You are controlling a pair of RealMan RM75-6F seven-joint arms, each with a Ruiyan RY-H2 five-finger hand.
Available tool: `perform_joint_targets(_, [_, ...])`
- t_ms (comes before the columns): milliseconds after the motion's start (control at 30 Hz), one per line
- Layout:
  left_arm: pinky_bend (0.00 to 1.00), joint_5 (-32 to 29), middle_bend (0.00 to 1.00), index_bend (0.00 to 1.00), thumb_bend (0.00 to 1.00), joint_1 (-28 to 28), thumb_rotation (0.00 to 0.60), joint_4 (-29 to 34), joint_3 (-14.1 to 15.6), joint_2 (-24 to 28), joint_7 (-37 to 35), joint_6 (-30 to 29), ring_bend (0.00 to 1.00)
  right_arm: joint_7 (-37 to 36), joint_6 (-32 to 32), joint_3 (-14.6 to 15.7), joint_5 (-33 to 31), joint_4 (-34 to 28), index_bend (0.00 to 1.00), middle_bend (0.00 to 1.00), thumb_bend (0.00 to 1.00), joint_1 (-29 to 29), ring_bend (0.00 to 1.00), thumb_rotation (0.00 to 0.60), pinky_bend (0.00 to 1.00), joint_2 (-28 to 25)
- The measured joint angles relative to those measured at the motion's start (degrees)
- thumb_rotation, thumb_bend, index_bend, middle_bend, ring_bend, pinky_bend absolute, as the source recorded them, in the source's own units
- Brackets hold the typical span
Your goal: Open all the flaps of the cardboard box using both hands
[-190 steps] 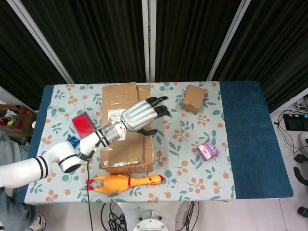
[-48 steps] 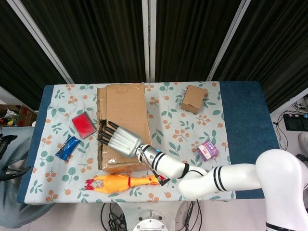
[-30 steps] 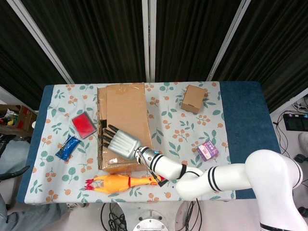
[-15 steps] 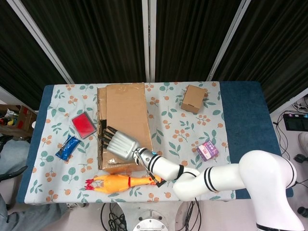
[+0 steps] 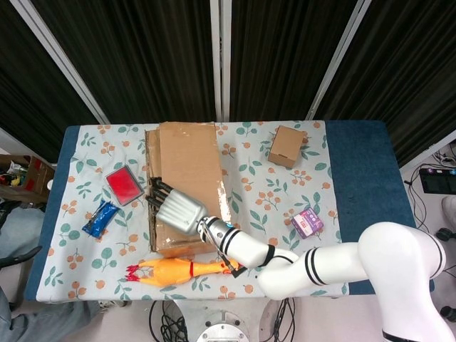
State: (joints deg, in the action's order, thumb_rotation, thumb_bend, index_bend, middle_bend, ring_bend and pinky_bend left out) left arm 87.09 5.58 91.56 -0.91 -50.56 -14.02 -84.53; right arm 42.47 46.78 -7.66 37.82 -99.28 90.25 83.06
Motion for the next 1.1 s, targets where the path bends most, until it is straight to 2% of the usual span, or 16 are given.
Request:
perform_joint_targets(300, [0.20, 0.6, 0.15, 0.14, 0.00, 0.7, 0.219, 1.2, -0.2, 0.2, 1.1, 0.8, 0.08, 0.1, 3.1, -0.9, 1.4, -5.1, 0.46, 0.06, 0.84, -1.3, 0.00, 0.600, 0.00, -4.6])
perform_joint_targets(500, [0.20, 0.9, 0.15, 0.14, 0.00, 1.4, 0.217, 2.7, -0.5, 0.4, 2.6, 1.4, 0.08, -0.5, 5.0, -1.1, 3.5, -9.8, 0.46, 0.05, 0.83, -3.5, 0.00, 0.600, 0.00, -9.7])
perform_joint_targets(1100, [0.20, 1.3, 0.15, 0.14, 0.00, 4.2, 0.217, 11.4, -1.6, 1.9, 10.9, 4.0, 0.08, -9.2, 7.5, 0.2, 18.9, -22.9, 0.45, 0.01, 0.83, -16.5, 0.00, 0.600, 0.00, -27.8])
